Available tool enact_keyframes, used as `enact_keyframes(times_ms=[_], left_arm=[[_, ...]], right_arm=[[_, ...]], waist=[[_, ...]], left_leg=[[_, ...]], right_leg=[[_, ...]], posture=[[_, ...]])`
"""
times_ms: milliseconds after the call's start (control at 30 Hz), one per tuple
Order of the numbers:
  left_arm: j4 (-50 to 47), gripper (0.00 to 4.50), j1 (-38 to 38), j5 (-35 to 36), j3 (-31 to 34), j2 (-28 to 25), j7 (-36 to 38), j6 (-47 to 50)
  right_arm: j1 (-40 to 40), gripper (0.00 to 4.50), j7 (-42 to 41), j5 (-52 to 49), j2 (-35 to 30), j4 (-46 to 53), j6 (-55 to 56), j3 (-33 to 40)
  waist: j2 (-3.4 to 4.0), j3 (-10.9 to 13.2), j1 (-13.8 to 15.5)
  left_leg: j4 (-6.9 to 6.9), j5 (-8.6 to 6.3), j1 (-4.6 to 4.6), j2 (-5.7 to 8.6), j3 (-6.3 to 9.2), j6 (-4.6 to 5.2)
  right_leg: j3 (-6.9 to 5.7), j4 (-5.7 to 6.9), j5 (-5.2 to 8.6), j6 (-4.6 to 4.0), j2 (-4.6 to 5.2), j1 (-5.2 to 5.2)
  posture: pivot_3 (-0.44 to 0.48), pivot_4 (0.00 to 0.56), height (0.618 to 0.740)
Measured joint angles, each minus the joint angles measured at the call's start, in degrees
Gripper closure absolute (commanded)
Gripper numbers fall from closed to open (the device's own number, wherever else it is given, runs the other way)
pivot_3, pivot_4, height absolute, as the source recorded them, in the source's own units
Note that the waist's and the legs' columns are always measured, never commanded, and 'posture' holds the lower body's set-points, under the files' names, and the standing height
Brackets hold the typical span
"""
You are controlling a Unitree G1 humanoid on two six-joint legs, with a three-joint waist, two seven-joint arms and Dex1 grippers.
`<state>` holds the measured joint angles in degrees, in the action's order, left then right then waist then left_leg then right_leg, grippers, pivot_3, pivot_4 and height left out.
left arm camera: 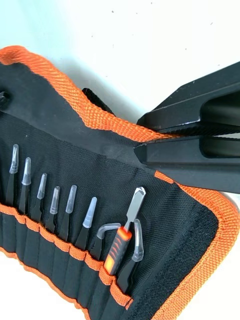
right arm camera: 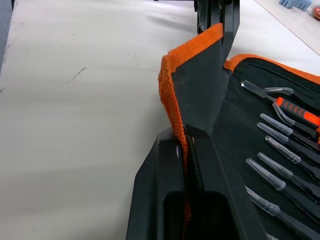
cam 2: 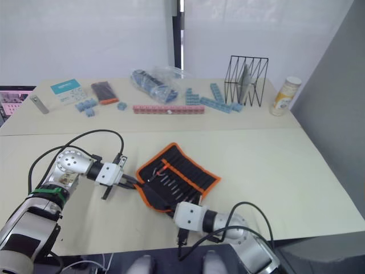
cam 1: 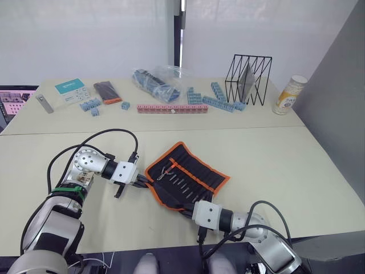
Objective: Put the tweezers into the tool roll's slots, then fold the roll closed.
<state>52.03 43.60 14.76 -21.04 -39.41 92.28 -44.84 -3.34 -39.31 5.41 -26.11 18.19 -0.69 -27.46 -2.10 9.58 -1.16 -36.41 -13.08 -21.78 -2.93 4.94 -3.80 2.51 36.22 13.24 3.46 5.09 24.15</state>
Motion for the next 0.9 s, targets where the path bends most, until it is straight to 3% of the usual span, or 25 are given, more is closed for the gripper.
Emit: enact_keyframes(times_ms=[200, 333, 533, 633, 767, 900], left_arm=[[-7.58, 4.49, -6.46, 2.18, 1.74, -3.86, -0.13, 2.41], [-19.56, 4.49, -17.20, 3.75, 6.46, -8.15, -2.97, 7.53], [-43.65, 4.49, -37.16, 5.41, 14.19, -14.74, -14.63, 22.30], [-51.97, 4.49, -43.12, 7.21, 16.65, -16.76, -19.14, 33.07], [-58.83, 4.49, -44.69, 11.50, 18.15, -17.44, -23.50, 49.50], [-60.10, 4.49, -41.94, 12.81, 17.83, -17.35, -24.59, 57.86]], right_arm=[[-1.01, 4.50, 0.98, 1.11, 0.73, -0.26, -0.02, 0.11], [-4.98, 4.50, 0.43, 1.81, 0.90, -3.40, 2.14, -0.74], [-11.96, 4.50, -4.08, 0.50, 1.04, -11.43, 8.19, -1.49], [-12.84, 4.50, -7.83, -2.95, 0.86, -12.85, 7.87, -1.42], [-13.88, 4.50, -11.94, -8.32, 0.68, -13.30, 3.28, -0.14], [-13.98, 4.50, -13.61, -12.11, 0.69, -13.02, -1.90, 1.33]], waist=[[0.02, 0.01, -0.33], [0.07, 0.04, -1.26], [0.15, 0.12, -1.35], [0.17, 0.15, -0.91], [0.18, 0.17, -0.67], [0.19, 0.17, -0.75]], left_leg=[[0.02, 0.00, 0.02, -0.02, 0.00, 0.00], [0.02, 0.00, 0.09, -0.05, -0.02, 0.00], [0.07, 0.01, 0.17, -0.08, -0.02, 0.01], [0.05, 0.02, 0.19, -0.07, -0.02, 0.03], [-0.04, 0.05, 0.26, -0.05, -0.02, 0.08], [-0.04, 0.07, 0.40, -0.08, -0.02, 0.11]], right_leg=[[0.03, 0.04, 0.00, 0.00, -0.01, 0.00], [0.08, 0.08, -0.01, -0.01, -0.03, 0.02], [0.09, 0.15, 0.02, -0.02, -0.04, 0.01], [0.09, 0.20, 0.03, -0.02, -0.04, -0.01], [0.11, 0.46, 0.06, -0.05, -0.04, -0.01], [0.13, 0.63, 0.13, -0.16, -0.13, -0.01]], posture=[[0.000, 0.150, 0.737], [0.000, 0.150, 0.737], [0.000, 0.150, 0.737], [0.000, 0.150, 0.737], [0.000, 0.150, 0.737], [0.000, 0.150, 0.737]])
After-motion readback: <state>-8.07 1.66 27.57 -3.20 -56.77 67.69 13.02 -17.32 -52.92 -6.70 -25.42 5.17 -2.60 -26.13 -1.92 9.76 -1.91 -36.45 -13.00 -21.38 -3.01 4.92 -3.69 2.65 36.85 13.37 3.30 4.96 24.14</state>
